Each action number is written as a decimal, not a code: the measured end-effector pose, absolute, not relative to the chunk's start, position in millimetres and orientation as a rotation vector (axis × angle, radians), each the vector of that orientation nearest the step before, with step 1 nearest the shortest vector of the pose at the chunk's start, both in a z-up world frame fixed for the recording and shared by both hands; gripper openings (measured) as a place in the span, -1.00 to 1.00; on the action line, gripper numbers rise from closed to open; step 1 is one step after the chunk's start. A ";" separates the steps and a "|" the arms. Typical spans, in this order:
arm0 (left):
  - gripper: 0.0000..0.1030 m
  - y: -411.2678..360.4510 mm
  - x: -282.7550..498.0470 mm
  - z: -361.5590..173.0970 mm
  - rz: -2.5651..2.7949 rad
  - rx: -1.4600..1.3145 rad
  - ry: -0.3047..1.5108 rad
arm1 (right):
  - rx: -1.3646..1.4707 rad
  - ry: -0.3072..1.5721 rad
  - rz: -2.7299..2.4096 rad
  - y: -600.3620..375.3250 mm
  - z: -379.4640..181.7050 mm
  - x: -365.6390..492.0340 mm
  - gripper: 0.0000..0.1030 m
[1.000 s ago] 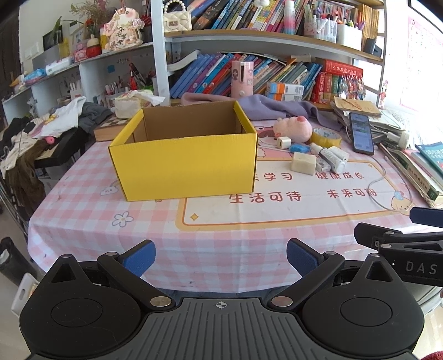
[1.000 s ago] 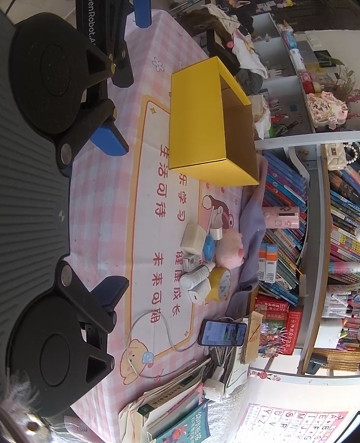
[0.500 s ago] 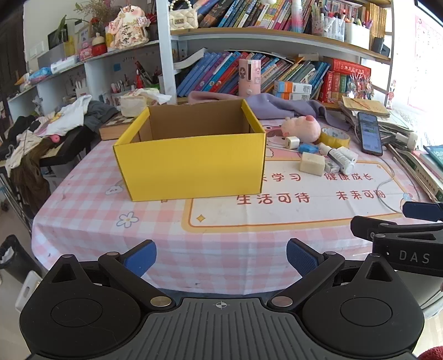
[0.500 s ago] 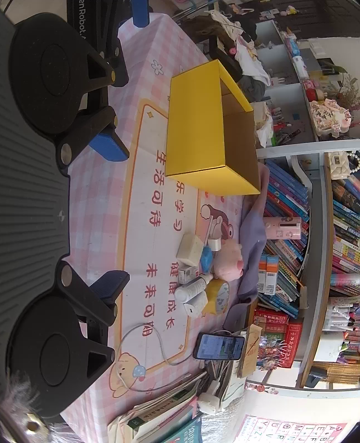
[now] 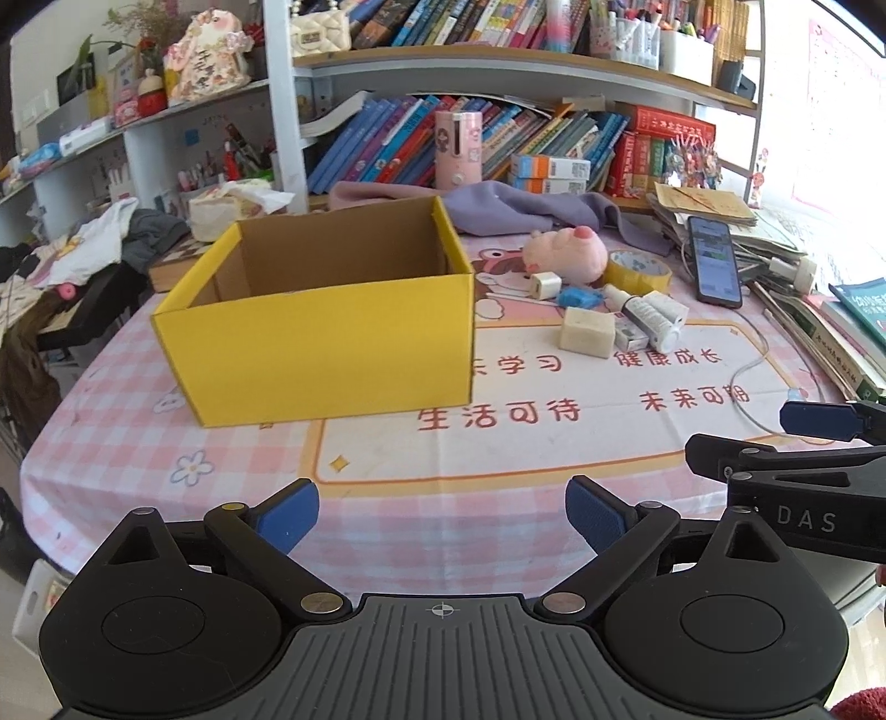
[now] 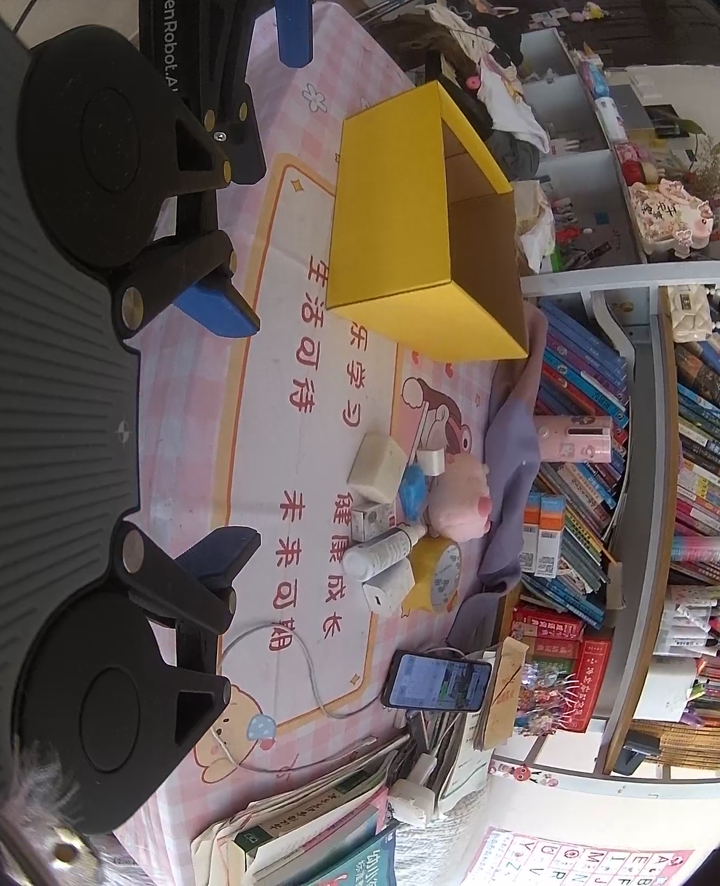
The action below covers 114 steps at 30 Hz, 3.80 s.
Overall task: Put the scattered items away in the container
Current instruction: 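Move both tools toward the soap bar and white spray bottle, then close the left tool on the white soap bar while the right tool grasps the spray bottle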
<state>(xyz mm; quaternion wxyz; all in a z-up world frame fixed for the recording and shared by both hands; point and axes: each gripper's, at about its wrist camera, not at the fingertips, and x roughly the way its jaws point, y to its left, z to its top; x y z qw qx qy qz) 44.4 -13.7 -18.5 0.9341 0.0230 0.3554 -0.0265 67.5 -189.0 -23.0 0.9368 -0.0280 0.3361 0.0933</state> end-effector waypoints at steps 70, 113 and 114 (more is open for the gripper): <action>0.25 -162.6 269.0 -71.3 -0.027 0.111 0.916 | -0.065 0.948 0.464 -291.8 -72.4 338.9 -0.20; -0.13 -154.2 269.8 -60.4 -0.064 0.017 0.901 | -0.071 0.934 0.531 -298.4 -65.3 345.1 -0.40; -0.14 -154.2 266.2 -57.8 -0.062 0.013 0.896 | -0.069 0.927 0.535 -299.8 -62.0 341.5 -0.40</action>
